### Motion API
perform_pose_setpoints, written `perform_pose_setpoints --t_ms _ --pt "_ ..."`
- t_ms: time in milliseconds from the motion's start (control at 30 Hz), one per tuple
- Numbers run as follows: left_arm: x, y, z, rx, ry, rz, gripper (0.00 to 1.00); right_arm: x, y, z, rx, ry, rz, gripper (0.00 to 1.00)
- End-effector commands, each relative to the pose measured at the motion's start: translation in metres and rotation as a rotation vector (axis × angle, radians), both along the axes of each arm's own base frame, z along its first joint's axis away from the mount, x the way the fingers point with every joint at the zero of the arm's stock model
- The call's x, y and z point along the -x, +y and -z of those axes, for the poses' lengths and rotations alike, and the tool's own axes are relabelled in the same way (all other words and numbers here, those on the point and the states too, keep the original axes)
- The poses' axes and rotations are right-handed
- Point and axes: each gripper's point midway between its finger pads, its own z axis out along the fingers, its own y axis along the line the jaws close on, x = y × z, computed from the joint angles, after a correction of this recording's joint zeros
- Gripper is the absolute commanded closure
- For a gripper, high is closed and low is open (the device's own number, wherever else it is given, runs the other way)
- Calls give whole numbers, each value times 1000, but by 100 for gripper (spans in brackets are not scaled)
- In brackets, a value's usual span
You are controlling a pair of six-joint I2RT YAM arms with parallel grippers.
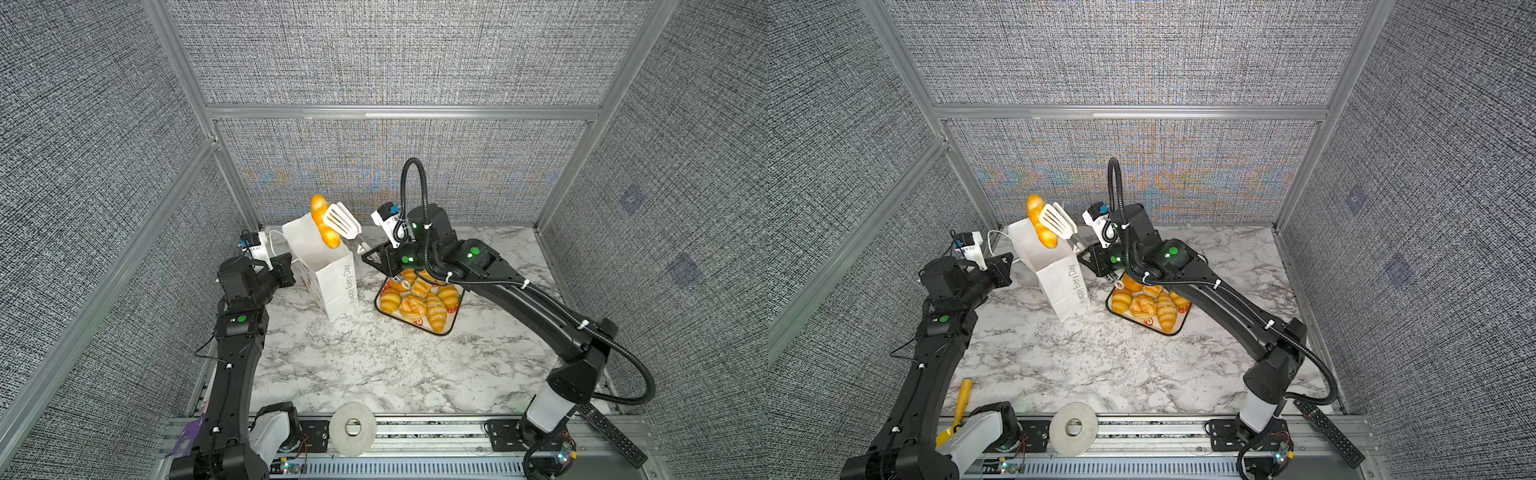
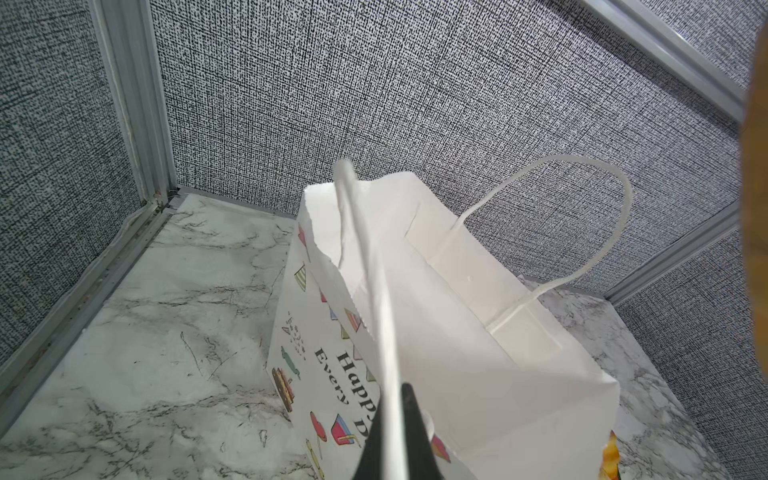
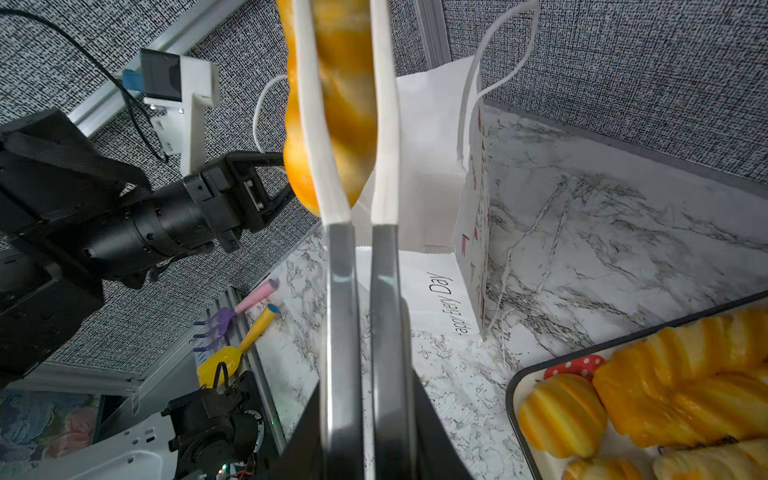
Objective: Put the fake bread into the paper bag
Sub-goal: 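Lift the roll in the tongs and carry it toward the paper bag, then lower the roll over the bag opening and open the tongs to release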
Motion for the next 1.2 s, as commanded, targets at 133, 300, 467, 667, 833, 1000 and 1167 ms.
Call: perform_pose_setpoints --t_ms 133,300,467,667,833,1000,1167 --pt "1 0 1 -9 1 1 100 -16 13 15 40 9 16 76" --pt "1 1 0 -11 -1 -2 100 -27 14 35 100 12 56 76" --pt "1 1 0 -10 -1 -2 100 -30 18 44 130 9 57 76" --pt "1 1 0 -12 -1 -5 100 -33 10 58 216 -15 92 76" --pt "1 1 1 -9 0 -1 100 -33 -6 64 274 -45 125 76" --pt "1 0 2 -6 3 0 100 -27 -20 64 301 -62 139 76" --pt "-1 -1 2 -2 5 6 100 -18 -25 64 309 -61 134 76"
